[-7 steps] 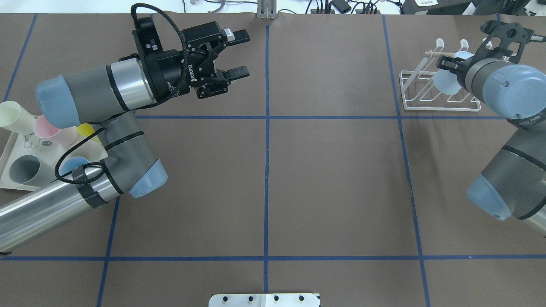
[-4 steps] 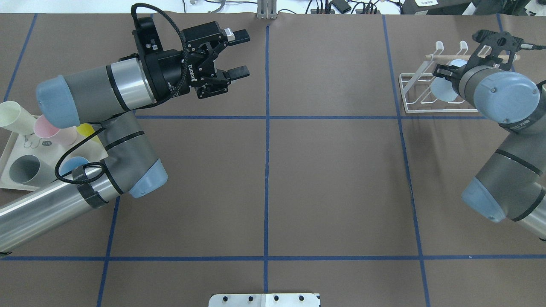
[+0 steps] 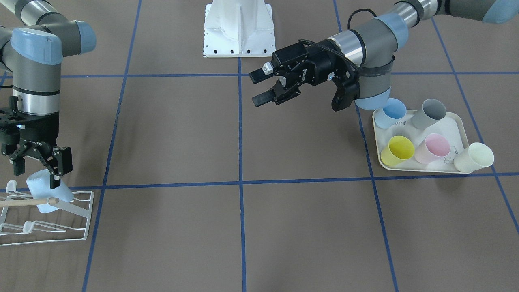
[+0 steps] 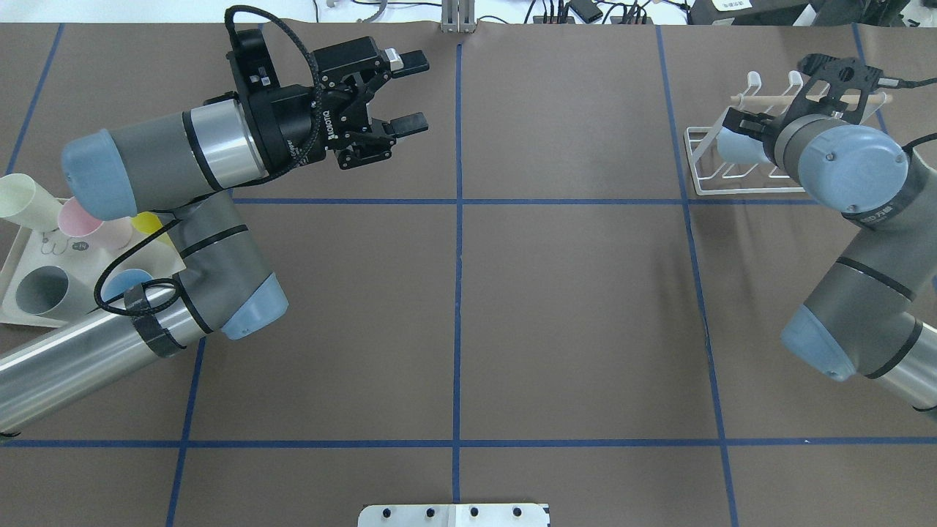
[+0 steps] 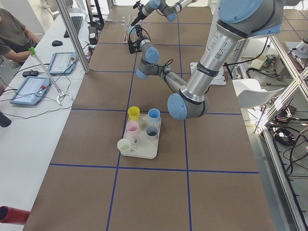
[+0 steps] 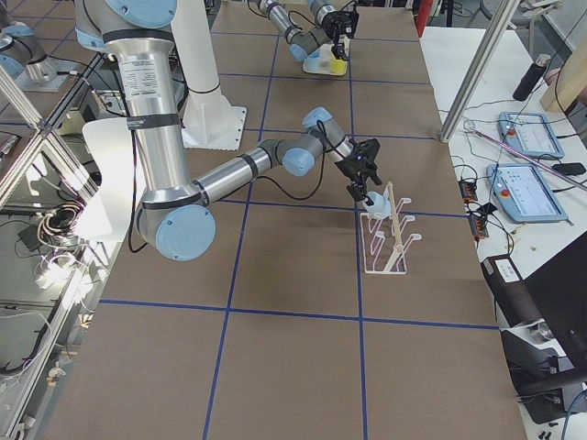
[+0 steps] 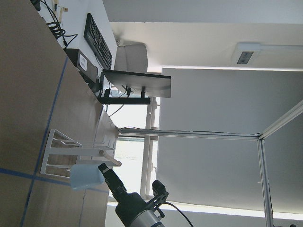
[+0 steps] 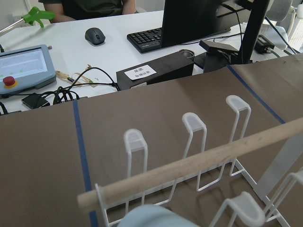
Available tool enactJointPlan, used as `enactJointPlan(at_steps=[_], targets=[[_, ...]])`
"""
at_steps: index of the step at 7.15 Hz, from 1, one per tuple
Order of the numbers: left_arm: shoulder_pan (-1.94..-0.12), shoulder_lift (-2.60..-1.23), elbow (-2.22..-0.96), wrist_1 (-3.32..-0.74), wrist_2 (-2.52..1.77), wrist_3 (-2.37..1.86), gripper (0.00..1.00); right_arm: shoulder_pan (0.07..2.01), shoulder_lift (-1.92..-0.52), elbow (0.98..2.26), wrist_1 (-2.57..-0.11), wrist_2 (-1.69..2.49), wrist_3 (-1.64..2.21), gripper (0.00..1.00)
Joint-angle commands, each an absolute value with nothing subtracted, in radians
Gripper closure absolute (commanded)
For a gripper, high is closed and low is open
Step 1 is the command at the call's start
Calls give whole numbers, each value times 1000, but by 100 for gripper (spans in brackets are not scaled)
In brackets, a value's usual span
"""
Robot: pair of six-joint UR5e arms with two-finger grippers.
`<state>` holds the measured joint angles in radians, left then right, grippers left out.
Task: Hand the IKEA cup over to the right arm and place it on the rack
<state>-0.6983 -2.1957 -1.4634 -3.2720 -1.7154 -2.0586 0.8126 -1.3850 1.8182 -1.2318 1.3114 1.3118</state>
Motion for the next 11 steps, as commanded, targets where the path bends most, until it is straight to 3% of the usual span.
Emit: enactJointPlan(at_steps=[1,5,8,11], targets=[[-722,-2165,-1460,-3272,-1724,-2053,9,813,-1367,1848,-1233,1318,1312,0],[-1054,-2015,-1463,-2995,-2089,-1491,10,815,-1391,2017,-1247,1518,1333,0],[-1224,-1799,-1459,-2759,-2102,-638,15,816,-1402,2046,-1249,1573,1336,0],[-1420,-1811,-1340,-2392,-2105,2,16,816,-1419,2077,-1249,1594,1335,0]])
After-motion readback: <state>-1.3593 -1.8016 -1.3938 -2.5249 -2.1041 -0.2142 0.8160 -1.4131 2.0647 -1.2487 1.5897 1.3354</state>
